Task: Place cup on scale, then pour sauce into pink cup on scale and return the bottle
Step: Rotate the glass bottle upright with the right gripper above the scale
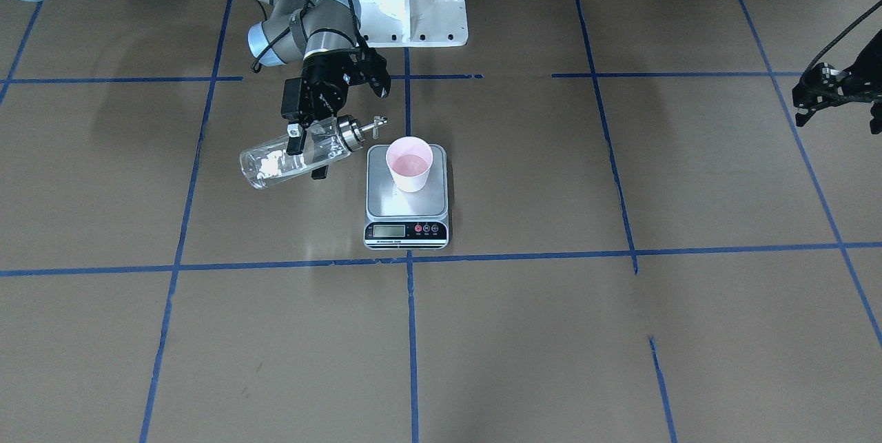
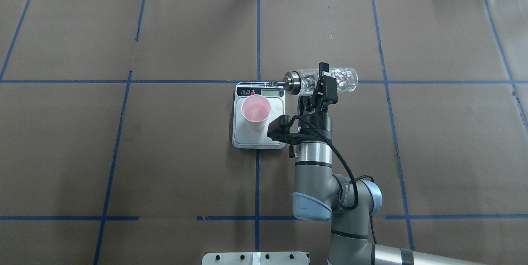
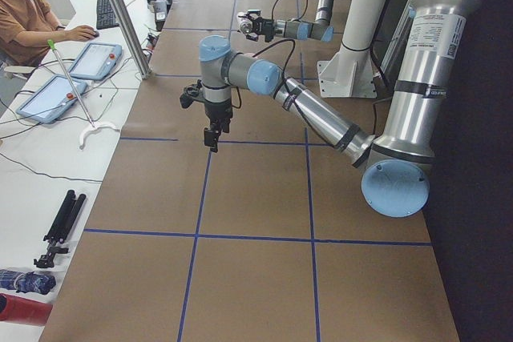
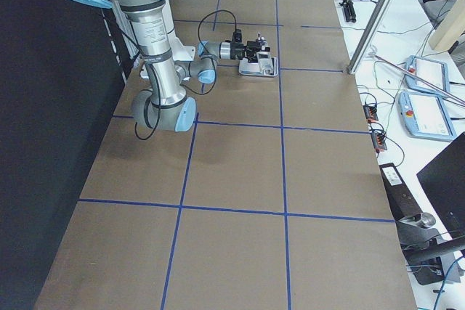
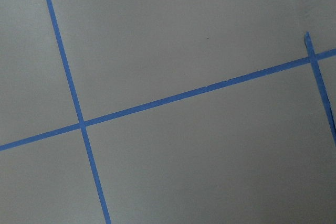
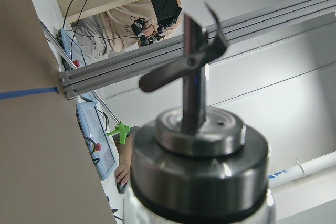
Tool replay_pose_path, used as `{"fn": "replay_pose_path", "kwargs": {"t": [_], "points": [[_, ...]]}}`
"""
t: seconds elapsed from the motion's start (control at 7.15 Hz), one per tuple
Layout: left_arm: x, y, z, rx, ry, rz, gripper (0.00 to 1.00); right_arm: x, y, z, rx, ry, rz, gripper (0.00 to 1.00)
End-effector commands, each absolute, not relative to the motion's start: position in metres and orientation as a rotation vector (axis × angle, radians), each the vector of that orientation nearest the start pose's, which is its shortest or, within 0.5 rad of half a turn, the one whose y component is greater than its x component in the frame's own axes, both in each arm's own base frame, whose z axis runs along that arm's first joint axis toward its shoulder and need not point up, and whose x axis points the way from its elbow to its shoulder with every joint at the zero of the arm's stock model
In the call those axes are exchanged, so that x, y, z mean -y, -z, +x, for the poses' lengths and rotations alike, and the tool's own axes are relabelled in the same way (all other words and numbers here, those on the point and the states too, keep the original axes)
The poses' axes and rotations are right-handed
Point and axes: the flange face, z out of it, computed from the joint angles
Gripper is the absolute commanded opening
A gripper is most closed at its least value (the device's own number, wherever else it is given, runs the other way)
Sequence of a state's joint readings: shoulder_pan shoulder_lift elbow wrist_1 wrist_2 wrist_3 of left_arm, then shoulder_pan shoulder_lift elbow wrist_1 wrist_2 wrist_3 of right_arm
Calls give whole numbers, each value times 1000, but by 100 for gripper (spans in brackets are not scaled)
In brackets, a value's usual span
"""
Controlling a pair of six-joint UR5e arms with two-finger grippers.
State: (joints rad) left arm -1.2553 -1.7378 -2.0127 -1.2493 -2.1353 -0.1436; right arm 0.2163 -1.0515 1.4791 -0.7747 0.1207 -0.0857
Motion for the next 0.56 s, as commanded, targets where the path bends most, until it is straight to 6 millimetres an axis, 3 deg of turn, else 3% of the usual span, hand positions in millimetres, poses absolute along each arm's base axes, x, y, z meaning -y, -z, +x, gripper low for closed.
{"fn": "replay_pose_path", "kwargs": {"t": [0.0,0.28,0.42], "points": [[513,-407,75,-610,-238,156,100,366,-279,-535,-239,150,1516,0],[515,-414,57,-599,-279,184,100,390,-279,-524,-37,20,1514,0],[516,-439,35,-583,-302,170,100,406,-280,-514,52,-32,1503,0]]}}
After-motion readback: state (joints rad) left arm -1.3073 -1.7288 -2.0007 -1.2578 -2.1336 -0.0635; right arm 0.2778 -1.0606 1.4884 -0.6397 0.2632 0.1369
